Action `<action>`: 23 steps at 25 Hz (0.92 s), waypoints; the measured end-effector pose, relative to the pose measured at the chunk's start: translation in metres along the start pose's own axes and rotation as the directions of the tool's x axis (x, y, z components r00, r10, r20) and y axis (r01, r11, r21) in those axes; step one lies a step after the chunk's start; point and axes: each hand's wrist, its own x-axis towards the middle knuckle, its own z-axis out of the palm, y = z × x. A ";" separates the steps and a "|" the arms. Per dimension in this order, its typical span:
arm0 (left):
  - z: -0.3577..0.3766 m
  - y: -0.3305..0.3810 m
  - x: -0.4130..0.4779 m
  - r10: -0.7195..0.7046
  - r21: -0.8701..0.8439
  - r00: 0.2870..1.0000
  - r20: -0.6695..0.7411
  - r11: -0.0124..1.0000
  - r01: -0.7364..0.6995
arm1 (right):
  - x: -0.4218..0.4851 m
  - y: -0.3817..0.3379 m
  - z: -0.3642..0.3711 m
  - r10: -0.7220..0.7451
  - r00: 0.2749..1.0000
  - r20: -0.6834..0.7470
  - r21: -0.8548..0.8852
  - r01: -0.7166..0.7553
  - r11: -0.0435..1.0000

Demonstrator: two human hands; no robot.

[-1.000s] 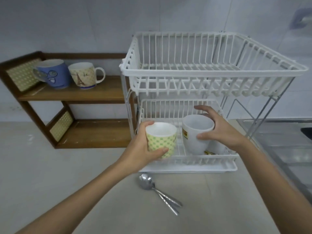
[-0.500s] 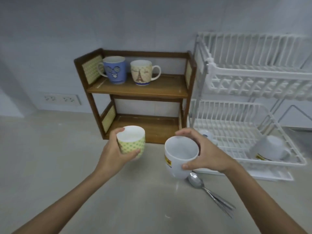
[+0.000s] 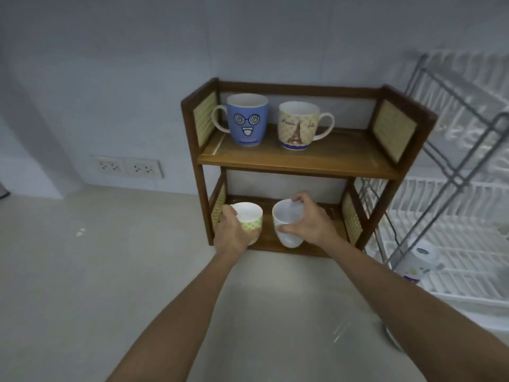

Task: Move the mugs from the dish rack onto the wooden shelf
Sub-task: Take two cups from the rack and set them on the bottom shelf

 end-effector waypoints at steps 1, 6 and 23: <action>0.006 -0.002 0.009 0.000 -0.010 1.000 0.006 1.000 0.001 | 0.013 0.003 0.007 0.028 0.999 -0.022 -0.017 -0.028 0.999; 0.025 -0.014 0.042 0.016 -0.037 0.998 -0.065 0.999 -0.019 | 0.057 0.013 0.035 0.087 0.995 -0.045 0.001 -0.088 0.996; 0.035 -0.024 -0.009 0.035 -0.188 0.995 -0.091 0.981 -0.052 | 0.002 0.019 0.031 -0.028 0.980 -0.196 0.062 0.041 0.997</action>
